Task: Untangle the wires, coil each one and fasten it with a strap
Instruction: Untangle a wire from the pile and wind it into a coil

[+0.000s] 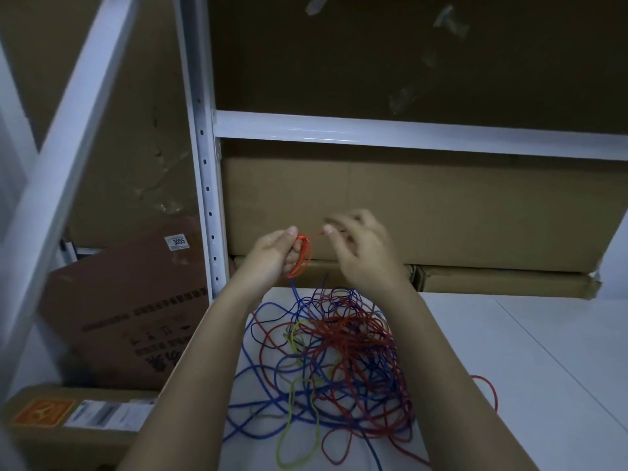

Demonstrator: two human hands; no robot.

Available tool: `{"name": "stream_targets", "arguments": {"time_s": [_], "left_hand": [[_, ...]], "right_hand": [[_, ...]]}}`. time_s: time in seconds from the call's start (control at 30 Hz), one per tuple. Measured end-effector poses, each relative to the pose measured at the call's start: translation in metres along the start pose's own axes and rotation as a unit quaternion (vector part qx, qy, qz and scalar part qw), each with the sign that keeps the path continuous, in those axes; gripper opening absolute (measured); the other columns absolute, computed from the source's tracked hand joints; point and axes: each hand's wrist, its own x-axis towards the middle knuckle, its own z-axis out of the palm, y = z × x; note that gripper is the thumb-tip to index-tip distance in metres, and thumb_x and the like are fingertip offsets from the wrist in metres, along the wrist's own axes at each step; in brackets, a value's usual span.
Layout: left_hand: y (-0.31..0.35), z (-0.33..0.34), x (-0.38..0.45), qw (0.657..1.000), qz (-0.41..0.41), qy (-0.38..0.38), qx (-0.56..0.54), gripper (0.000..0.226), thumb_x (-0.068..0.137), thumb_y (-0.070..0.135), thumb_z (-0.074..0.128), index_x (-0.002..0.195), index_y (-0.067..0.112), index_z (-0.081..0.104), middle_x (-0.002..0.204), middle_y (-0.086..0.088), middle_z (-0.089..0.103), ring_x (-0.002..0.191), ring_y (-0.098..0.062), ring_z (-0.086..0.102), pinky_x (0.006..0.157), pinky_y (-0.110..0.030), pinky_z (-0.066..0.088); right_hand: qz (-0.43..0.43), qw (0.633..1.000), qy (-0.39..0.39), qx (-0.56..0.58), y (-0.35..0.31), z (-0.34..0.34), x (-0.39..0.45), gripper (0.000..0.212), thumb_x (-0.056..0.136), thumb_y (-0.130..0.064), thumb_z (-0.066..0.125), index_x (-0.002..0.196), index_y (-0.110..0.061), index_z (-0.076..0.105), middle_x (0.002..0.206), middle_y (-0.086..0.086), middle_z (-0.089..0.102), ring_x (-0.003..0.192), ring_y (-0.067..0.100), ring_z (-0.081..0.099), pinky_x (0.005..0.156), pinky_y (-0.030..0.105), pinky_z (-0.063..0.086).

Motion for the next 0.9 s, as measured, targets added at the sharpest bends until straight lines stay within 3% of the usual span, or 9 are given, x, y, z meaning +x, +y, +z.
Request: {"name": "stream_targets", "arguments": {"time_s": [0.07,0.17,0.3,0.37,0.43,0.5,0.67,0.8,0.9], "left_hand": [[0.001,0.003,0.0,1.0,0.001,0.001,0.009,0.037,0.105,0.024,0.033,0.071,0.014,0.043,0.057,0.002,0.03,0.047,-0.006,0.026,0.045,-0.015,0.025],[0.003,0.005,-0.001,0.999,0.005,-0.024,-0.044,0.037,0.105,0.023,0.032,0.071,0.013,0.042,0.05,0.006,0.029,0.042,-0.003,0.022,0.042,-0.015,0.02],[0.004,0.002,-0.003,0.989,0.003,-0.07,-0.129,0.037,0.104,0.026,0.031,0.071,0.013,0.04,0.047,0.008,0.029,0.04,-0.004,0.019,0.044,-0.019,0.014],[0.002,0.001,-0.002,0.983,0.0,-0.077,-0.166,0.037,0.104,0.027,0.032,0.071,0.013,0.041,0.048,0.007,0.03,0.041,-0.005,0.022,0.048,-0.022,0.014],[0.0,0.0,-0.001,0.976,0.001,-0.082,-0.204,0.036,0.103,0.026,0.032,0.072,0.011,0.042,0.051,0.005,0.03,0.045,-0.007,0.027,0.052,-0.021,0.022],[-0.004,-0.001,0.0,0.981,0.014,-0.074,-0.179,0.036,0.104,0.024,0.031,0.074,0.01,0.045,0.053,0.003,0.031,0.052,-0.01,0.035,0.06,-0.022,0.032],[-0.008,-0.008,-0.001,0.993,0.032,-0.1,-0.056,0.035,0.104,0.024,0.031,0.079,0.012,0.052,0.062,0.003,0.041,0.063,-0.011,0.048,0.071,-0.021,0.045],[-0.004,-0.006,-0.006,0.975,-0.018,-0.188,-0.113,0.033,0.103,0.028,0.031,0.078,0.011,0.045,0.063,0.0,0.053,0.066,-0.015,0.059,0.069,-0.024,0.051],[-0.004,-0.001,-0.008,0.983,0.002,-0.166,-0.074,0.036,0.104,0.028,0.028,0.076,0.011,0.044,0.06,0.0,0.049,0.063,-0.016,0.054,0.073,-0.027,0.049]], "right_hand": [[-0.046,0.996,-0.054,-0.06,-0.001,0.003,0.001,0.041,0.1,-0.042,0.036,0.13,-0.023,0.057,0.136,-0.001,0.048,0.123,0.019,0.041,0.101,0.038,0.036],[-0.005,0.982,-0.165,0.094,-0.004,0.013,-0.001,0.045,0.102,-0.036,0.036,0.143,-0.017,0.043,0.145,0.003,0.042,0.134,0.016,0.036,0.111,0.029,0.028],[-0.005,0.956,-0.152,0.252,-0.005,0.019,-0.007,0.022,0.102,-0.019,0.042,0.117,-0.022,0.057,0.109,-0.005,0.064,0.105,0.004,0.058,0.094,0.022,0.045],[-0.003,0.947,-0.138,0.289,-0.006,0.02,-0.009,0.017,0.102,-0.016,0.043,0.11,-0.023,0.056,0.096,-0.01,0.062,0.089,-0.004,0.058,0.081,0.014,0.045],[0.01,0.945,-0.127,0.302,-0.009,0.02,-0.009,0.014,0.102,-0.016,0.042,0.101,-0.021,0.055,0.086,-0.008,0.058,0.078,-0.003,0.054,0.074,0.015,0.044],[0.017,0.948,-0.13,0.289,-0.011,0.02,-0.009,0.016,0.103,-0.02,0.04,0.096,-0.019,0.055,0.083,-0.006,0.059,0.076,0.002,0.055,0.074,0.024,0.046],[0.027,0.967,-0.107,0.228,-0.011,0.02,-0.011,0.023,0.104,-0.024,0.036,0.089,-0.018,0.053,0.072,-0.011,0.056,0.064,0.004,0.05,0.062,0.024,0.04],[0.069,0.935,-0.108,0.329,-0.015,0.027,-0.014,0.026,0.104,-0.012,0.034,0.083,-0.01,0.05,0.051,-0.01,0.054,0.047,-0.001,0.048,0.048,0.015,0.04],[0.099,0.905,-0.114,0.397,-0.014,0.032,-0.016,0.027,0.104,-0.009,0.032,0.082,-0.009,0.048,0.047,-0.009,0.054,0.042,-0.002,0.044,0.044,0.012,0.036]]}}
